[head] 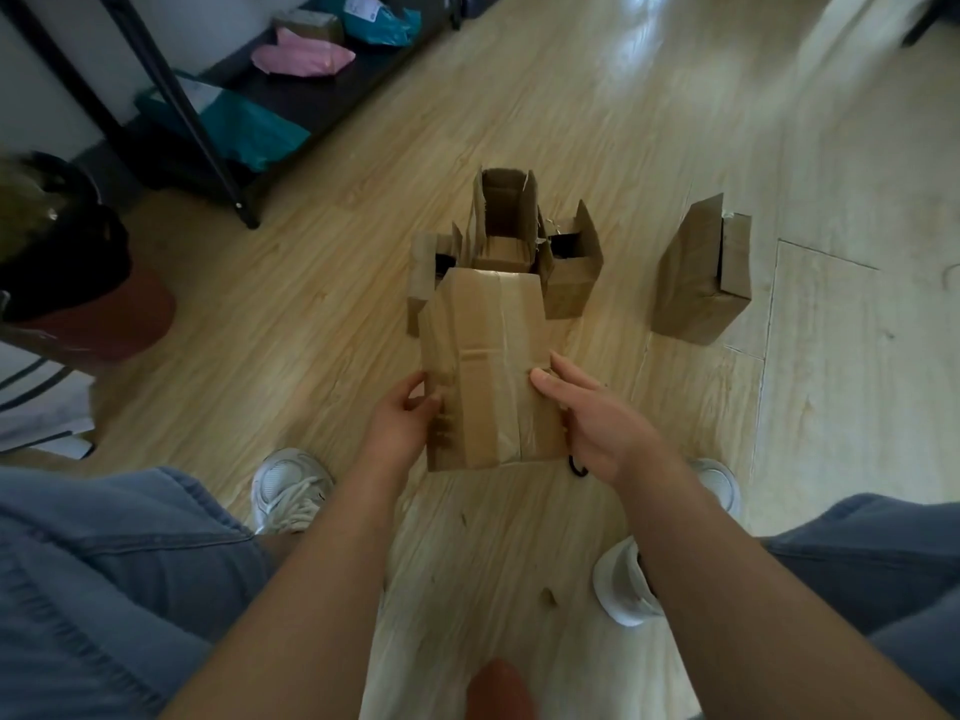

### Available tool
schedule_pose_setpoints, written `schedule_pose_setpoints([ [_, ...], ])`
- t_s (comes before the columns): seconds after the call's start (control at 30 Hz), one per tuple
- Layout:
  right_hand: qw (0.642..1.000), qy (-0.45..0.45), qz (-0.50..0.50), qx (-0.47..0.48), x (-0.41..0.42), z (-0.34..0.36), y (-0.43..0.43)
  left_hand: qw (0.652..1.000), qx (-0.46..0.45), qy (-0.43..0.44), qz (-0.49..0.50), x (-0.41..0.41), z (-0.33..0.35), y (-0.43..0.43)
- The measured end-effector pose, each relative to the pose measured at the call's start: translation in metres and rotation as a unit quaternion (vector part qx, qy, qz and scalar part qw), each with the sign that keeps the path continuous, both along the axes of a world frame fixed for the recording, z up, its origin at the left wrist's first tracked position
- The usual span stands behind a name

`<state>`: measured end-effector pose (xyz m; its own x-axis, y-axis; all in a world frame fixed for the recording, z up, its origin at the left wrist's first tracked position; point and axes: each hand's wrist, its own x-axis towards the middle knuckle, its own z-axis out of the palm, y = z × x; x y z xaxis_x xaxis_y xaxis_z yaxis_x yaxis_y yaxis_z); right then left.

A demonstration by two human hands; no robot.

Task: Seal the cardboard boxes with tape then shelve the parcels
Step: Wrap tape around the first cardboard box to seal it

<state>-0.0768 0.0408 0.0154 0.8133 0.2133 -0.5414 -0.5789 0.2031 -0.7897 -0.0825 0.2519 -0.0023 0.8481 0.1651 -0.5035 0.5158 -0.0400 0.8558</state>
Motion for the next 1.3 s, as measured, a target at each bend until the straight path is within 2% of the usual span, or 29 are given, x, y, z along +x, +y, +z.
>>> schedule_pose_setpoints([
  [0.13,0.999,0.004,-0.028,-0.026,0.000,-0.007,0.004,0.997,0.064,-0.033,-0.006,0.007,0.011,-0.009],
  [0.23,0.998,-0.001,-0.040,-0.042,0.001,-0.010,0.008,0.999,0.034,-0.031,0.027,0.012,0.021,-0.013],
  [0.47,0.989,-0.067,-0.028,-0.132,-0.001,-0.004,0.014,0.994,0.024,-0.024,0.108,0.013,0.026,-0.016],
  [0.57,0.970,-0.092,-0.006,-0.226,0.000,-0.003,0.016,0.996,0.057,-0.026,0.063,0.008,0.023,-0.011],
  [0.67,0.955,-0.103,0.019,-0.278,0.001,-0.002,0.018,0.993,0.107,-0.036,0.026,0.005,0.025,-0.011],
  [0.9,0.968,-0.051,0.003,-0.244,-0.002,0.002,0.023,0.978,0.195,-0.072,-0.005,-0.002,0.025,-0.011],
  [1.03,0.978,-0.004,-0.035,-0.206,0.005,0.010,0.022,0.989,0.140,-0.055,0.007,-0.007,0.021,-0.015],
  [1.17,0.980,0.025,-0.069,-0.185,0.010,0.011,0.018,0.998,-0.048,-0.004,0.044,-0.009,0.026,-0.020],
  [1.3,0.987,0.027,-0.050,-0.153,0.007,0.008,0.012,0.996,-0.065,0.035,0.049,-0.004,0.031,-0.018],
])
